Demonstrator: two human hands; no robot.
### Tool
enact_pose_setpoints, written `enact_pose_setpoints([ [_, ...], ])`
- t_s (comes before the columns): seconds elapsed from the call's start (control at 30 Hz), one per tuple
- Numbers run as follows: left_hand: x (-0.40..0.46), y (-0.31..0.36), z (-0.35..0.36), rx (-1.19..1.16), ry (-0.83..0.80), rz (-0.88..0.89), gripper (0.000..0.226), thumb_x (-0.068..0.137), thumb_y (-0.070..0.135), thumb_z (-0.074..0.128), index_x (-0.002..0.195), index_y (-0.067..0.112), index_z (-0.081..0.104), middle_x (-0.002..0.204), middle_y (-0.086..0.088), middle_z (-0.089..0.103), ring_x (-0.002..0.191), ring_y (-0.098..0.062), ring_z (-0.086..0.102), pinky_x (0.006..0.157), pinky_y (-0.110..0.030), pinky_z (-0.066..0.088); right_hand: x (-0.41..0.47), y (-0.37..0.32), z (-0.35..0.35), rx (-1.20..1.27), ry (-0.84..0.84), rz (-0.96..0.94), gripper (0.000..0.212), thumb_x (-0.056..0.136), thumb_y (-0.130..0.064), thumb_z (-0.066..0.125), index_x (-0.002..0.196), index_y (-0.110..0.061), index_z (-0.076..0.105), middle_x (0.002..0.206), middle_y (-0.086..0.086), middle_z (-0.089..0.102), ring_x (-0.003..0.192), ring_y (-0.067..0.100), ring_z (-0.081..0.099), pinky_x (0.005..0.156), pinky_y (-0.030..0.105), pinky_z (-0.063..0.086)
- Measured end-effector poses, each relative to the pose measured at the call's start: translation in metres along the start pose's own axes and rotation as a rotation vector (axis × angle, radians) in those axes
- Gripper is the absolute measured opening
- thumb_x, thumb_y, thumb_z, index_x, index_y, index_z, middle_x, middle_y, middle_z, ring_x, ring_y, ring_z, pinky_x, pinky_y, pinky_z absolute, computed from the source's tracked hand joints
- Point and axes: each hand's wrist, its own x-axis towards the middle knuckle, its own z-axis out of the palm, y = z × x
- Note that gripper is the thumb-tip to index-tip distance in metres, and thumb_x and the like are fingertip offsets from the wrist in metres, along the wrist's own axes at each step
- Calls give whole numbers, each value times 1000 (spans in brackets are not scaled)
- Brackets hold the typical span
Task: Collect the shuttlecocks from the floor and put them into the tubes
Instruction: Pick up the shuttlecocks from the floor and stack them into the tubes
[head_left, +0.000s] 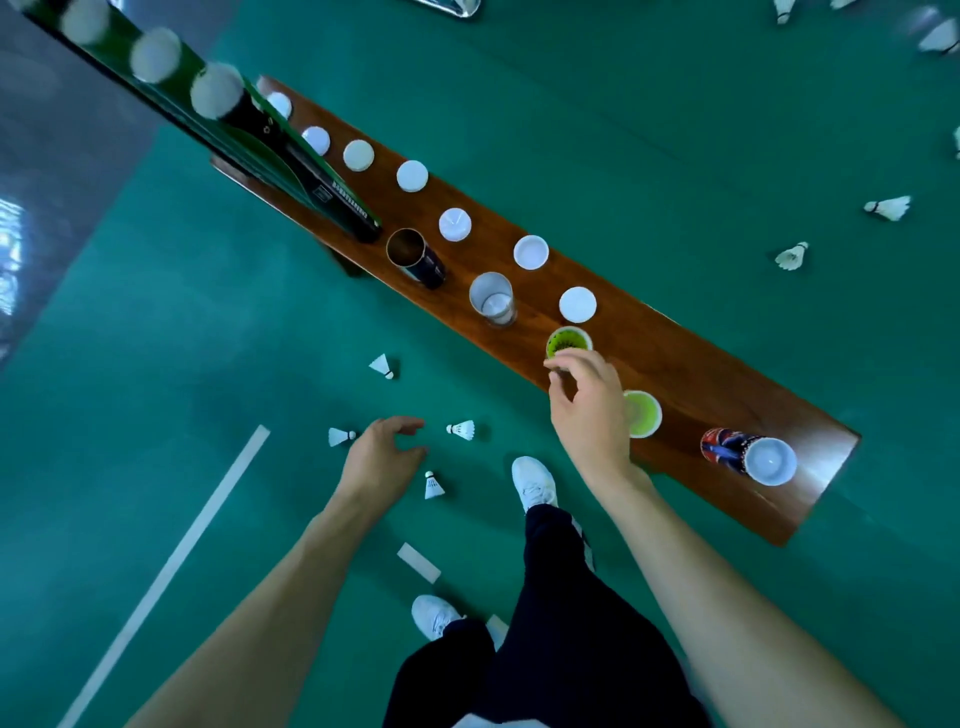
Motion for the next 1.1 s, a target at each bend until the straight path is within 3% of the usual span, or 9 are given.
enact_pose_setpoints([
  [0.07, -13, 23, -16, -28, 0, 92, 33, 90, 31, 71, 120, 42, 65, 105, 19, 63, 80, -4, 65, 55, -14, 44, -14, -15, -1, 65, 19, -28, 16, 99, -16, 64, 113, -18, 72, 121, -7, 66, 111, 11, 56, 83, 3, 37],
  [0.23, -53, 58, -52, -107, 52, 369, 34, 88, 38, 75, 116, 52, 63, 116, 41, 53, 104, 15, 55, 68, -7, 43, -49, -51, -6, 152, 103, -39, 16, 100, -18, 65, 114, -19, 71, 120, -8, 67, 113, 5, 58, 86, 0, 38],
  [0.43, -94, 39, -65, -188, -17, 592, 37, 87, 37, 78, 119, 48, 64, 128, 30, 56, 107, 8, 60, 83, -22, 52, -117, -72, -17, 160, 243, -18, 15, 99, -19, 66, 113, -20, 71, 117, -10, 66, 108, 2, 60, 90, 6, 43],
  [0.53, -125, 18, -54, -131, -159, 687, 35, 86, 42, 77, 114, 58, 61, 110, 21, 67, 72, 5, 62, 56, -24, 50, -189, -74, -15, 151, 405, 84, 15, 100, -22, 64, 113, -22, 72, 112, -11, 72, 101, 2, 65, 87, 18, 52],
  [0.6, -145, 7, -42, -74, -258, 779, 32, 87, 41, 77, 112, 56, 62, 103, 21, 71, 67, 3, 63, 47, -19, 45, -236, -81, -3, 248, 557, 197, 16, 99, -21, 63, 112, -22, 73, 107, -11, 76, 95, 6, 69, 87, 28, 55],
  [0.7, -200, -15, -12, -4, -479, 1032, 35, 87, 21, 79, 109, 45, 65, 113, 22, 69, 84, 6, 66, 67, -9, 49, -336, -92, 26, 348, 798, 410, 22, 98, -20, 61, 118, -23, 70, 99, -3, 77, 89, 17, 72, 87, 42, 57],
  [0.8, -251, -43, 8, 88, -644, 1195, 33, 87, 16, 78, 113, 34, 69, 115, 19, 70, 86, 1, 68, 82, -14, 51, -428, -106, 55, 319, 823, 506, 28, 98, -27, 57, 125, -33, 62, 94, 0, 76, 83, 23, 71, 83, 45, 57],
  [1.0, -360, -105, 60, 191, -895, 1326, 25, 90, 9, 75, 109, 25, 72, 113, 9, 71, 77, 5, 62, 73, -7, 46, -583, -125, 102, 381, 1032, 731, 26, 98, -29, 58, 123, -33, 63, 83, -3, 74, 68, 22, 66, 75, 45, 56],
  [1.1, -410, -134, 86, 223, -1011, 1386, 30, 89, 4, 74, 107, 27, 70, 111, 3, 70, 81, -2, 65, 74, -9, 47, -640, -122, 122, 392, 1142, 831, 24, 96, -32, 57, 119, -34, 64, 79, -7, 73, 61, 10, 64, 70, 39, 56],
])
